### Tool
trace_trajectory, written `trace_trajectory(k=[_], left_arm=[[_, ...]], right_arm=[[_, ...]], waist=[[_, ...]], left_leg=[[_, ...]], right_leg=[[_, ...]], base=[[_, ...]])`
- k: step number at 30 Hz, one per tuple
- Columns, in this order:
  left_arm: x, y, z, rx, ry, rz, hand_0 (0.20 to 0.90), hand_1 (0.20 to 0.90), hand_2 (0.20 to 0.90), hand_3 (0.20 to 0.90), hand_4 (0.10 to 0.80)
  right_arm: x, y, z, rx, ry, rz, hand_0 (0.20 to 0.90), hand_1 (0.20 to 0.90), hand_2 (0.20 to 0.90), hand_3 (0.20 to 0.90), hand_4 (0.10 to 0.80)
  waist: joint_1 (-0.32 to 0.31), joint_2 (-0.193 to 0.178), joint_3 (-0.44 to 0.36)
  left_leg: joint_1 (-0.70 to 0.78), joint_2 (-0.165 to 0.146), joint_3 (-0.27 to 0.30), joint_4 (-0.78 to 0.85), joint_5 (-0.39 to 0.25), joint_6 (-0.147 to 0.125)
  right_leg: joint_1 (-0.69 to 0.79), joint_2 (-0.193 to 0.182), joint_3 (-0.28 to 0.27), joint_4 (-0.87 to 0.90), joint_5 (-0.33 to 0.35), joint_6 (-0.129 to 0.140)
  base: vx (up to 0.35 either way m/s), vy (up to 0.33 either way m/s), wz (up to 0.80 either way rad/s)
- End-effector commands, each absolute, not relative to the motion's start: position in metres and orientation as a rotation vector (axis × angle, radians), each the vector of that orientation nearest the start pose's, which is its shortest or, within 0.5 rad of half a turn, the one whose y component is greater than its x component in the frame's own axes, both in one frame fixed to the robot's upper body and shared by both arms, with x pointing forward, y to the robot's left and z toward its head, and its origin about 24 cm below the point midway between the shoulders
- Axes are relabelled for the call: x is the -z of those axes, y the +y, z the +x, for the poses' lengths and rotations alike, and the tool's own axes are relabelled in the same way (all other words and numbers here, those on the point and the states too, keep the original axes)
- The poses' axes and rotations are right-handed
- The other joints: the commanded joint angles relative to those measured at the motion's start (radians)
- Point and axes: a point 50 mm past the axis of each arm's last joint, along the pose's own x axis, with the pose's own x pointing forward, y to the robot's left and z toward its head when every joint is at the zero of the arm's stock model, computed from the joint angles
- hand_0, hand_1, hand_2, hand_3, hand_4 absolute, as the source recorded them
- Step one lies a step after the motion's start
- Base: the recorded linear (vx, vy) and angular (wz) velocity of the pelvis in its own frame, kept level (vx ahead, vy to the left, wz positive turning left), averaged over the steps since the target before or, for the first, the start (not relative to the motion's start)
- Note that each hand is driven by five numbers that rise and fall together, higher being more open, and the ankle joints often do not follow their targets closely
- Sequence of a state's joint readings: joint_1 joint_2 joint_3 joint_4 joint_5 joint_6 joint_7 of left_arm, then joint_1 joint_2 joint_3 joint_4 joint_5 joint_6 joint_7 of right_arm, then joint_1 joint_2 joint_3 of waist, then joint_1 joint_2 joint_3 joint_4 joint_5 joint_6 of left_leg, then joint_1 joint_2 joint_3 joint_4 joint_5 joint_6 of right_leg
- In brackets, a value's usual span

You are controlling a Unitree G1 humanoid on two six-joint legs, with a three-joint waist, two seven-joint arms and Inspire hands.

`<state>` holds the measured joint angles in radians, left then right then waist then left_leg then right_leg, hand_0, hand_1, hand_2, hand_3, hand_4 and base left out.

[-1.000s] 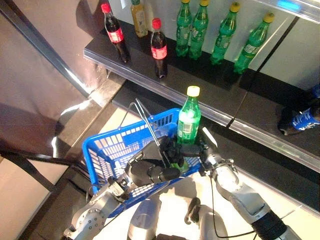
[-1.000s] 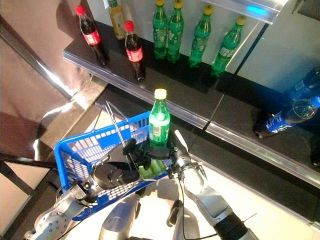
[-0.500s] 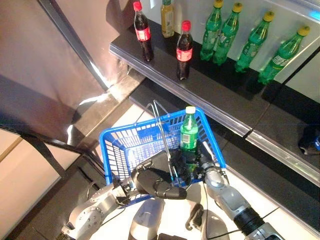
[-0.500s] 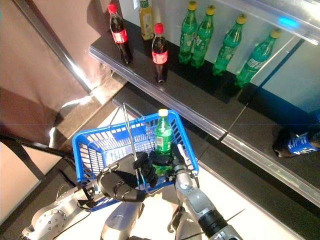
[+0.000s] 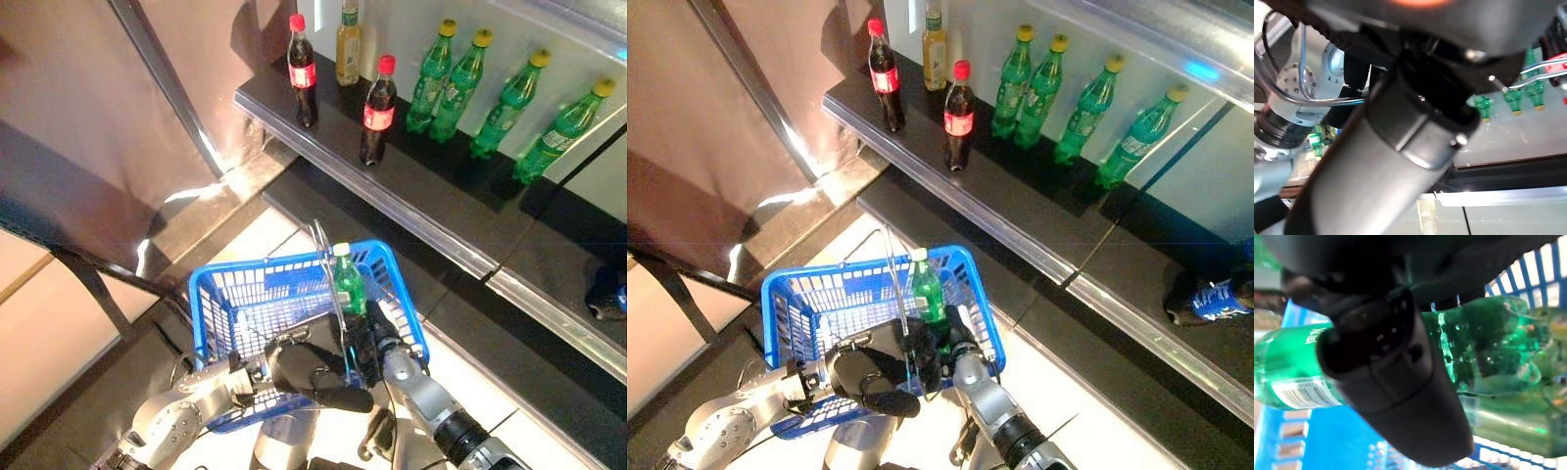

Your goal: Pick up the drink and place into the basket.

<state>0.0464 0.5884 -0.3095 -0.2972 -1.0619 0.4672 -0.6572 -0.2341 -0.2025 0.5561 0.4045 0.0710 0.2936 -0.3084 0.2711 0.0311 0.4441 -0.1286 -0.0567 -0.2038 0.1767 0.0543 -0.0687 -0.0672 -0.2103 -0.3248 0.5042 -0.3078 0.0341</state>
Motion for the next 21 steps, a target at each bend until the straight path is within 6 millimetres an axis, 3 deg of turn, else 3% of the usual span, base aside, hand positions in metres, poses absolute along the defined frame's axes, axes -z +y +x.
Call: trace_trajectory(k=[1, 10, 15, 18, 21], left_arm=[[-0.181, 0.081, 0.158, 1.807, -0.385, -0.777, 0.3, 0.3, 0.3, 0.2, 0.1], [-0.179, 0.079, 0.161, 1.813, -0.381, -0.76, 0.3, 0.3, 0.3, 0.2, 0.1], [-0.179, 0.077, 0.161, 1.823, -0.37, -0.761, 0.3, 0.3, 0.3, 0.2, 0.1], [-0.18, 0.071, 0.159, 1.852, -0.341, -0.76, 0.3, 0.3, 0.3, 0.2, 0.1], [-0.181, 0.067, 0.159, 1.865, -0.331, -0.761, 0.3, 0.3, 0.3, 0.2, 0.1]], right_arm=[[0.043, -0.11, 0.263, -0.23, 0.466, -0.682, 0.3, 0.3, 0.3, 0.2, 0.1], [0.036, -0.116, 0.278, -0.355, 0.465, -1.092, 0.3, 0.3, 0.3, 0.2, 0.1], [0.04, -0.118, 0.279, -0.372, 0.498, -1.142, 0.3, 0.3, 0.3, 0.2, 0.1], [0.054, -0.128, 0.277, -0.38, 0.625, -1.2, 0.3, 0.3, 0.3, 0.2, 0.1], [0.057, -0.13, 0.28, -0.371, 0.662, -1.23, 0.3, 0.3, 0.3, 0.2, 0.1]], waist=[[0.002, 0.004, -0.15], [0.018, 0.0, -0.13], [0.027, -0.001, -0.124], [0.048, -0.001, -0.112], [0.055, -0.002, -0.112]], left_leg=[[-0.052, -0.055, 0.014, 0.152, -0.074, 0.05], [-0.076, -0.06, 0.009, 0.153, -0.066, 0.057], [-0.078, -0.061, 0.005, 0.152, -0.064, 0.058], [-0.083, -0.065, -0.004, 0.158, -0.065, 0.061], [-0.084, -0.067, -0.012, 0.155, -0.061, 0.063]], right_leg=[[0.071, 0.046, -0.017, -0.19, 0.185, -0.039], [0.053, 0.047, -0.022, -0.189, 0.192, -0.035], [0.054, 0.047, -0.026, -0.19, 0.193, -0.035], [0.053, 0.046, -0.032, -0.179, 0.191, -0.033], [0.054, 0.045, -0.038, -0.18, 0.195, -0.031]], base=[[0.0, 0.0, 0.0], [-0.003, -0.002, 0.0], [-0.002, -0.008, 0.04], [0.013, -0.029, 0.12], [0.016, -0.014, 0.11]])
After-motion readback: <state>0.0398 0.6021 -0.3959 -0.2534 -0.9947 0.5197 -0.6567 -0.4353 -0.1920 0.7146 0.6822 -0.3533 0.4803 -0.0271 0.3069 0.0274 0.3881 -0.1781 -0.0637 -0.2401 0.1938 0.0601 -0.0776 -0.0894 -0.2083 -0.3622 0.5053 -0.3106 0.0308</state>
